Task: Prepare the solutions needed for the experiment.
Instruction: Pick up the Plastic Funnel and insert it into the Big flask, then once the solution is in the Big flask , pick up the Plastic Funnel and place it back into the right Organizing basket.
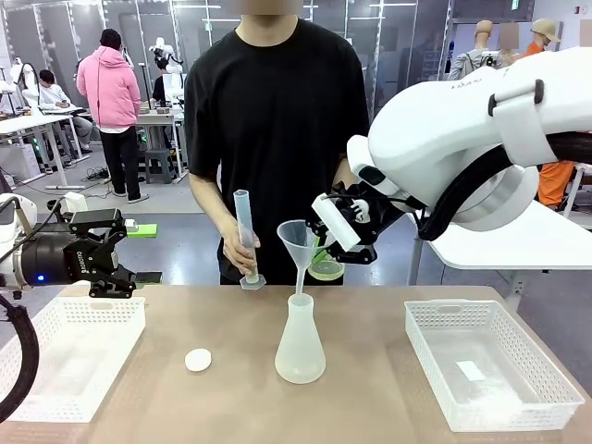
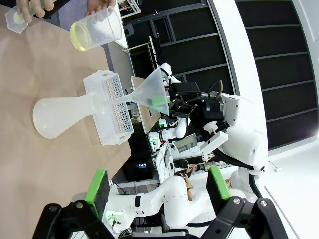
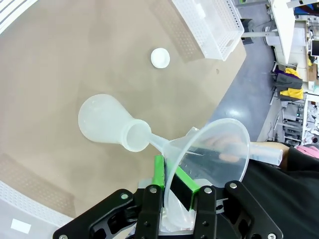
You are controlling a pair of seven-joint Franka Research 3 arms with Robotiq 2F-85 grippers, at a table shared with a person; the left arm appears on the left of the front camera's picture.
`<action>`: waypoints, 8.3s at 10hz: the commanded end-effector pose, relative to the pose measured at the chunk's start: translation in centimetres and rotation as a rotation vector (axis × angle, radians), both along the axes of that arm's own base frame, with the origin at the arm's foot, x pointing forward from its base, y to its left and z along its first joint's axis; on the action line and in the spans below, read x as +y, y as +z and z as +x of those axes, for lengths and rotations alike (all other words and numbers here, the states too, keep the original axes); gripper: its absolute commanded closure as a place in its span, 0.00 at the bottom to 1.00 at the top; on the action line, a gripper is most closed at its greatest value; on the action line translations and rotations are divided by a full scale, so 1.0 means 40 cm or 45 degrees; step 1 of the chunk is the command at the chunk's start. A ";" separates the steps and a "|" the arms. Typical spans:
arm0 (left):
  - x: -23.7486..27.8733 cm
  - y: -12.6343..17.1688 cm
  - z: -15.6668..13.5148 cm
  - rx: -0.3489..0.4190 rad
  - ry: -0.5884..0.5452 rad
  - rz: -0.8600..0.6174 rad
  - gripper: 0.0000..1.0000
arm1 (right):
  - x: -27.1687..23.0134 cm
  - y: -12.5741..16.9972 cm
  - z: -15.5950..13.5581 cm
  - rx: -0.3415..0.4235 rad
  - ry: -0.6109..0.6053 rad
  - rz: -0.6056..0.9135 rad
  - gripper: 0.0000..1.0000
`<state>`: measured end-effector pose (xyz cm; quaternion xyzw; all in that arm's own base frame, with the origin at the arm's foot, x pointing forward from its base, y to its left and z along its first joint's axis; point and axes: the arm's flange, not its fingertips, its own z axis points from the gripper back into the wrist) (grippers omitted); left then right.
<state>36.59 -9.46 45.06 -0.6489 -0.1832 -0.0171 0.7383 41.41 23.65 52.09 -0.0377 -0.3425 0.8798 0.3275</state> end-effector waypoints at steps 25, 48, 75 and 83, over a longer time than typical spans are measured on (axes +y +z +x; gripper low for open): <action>-0.006 0.007 0.000 0.010 0.003 -0.029 0.00 | -0.023 -0.052 0.002 0.071 -0.025 -0.041 0.56; -0.006 0.007 0.000 0.010 0.003 -0.029 0.00 | -0.503 -0.014 -0.052 1.079 -1.298 0.830 0.56; -0.006 0.007 0.000 0.010 0.003 -0.029 0.00 | -0.575 -0.127 -0.128 2.538 -1.166 1.205 0.56; -0.006 0.007 0.000 0.010 0.003 -0.029 0.00 | -0.575 -0.127 -0.128 2.538 -1.166 1.205 0.56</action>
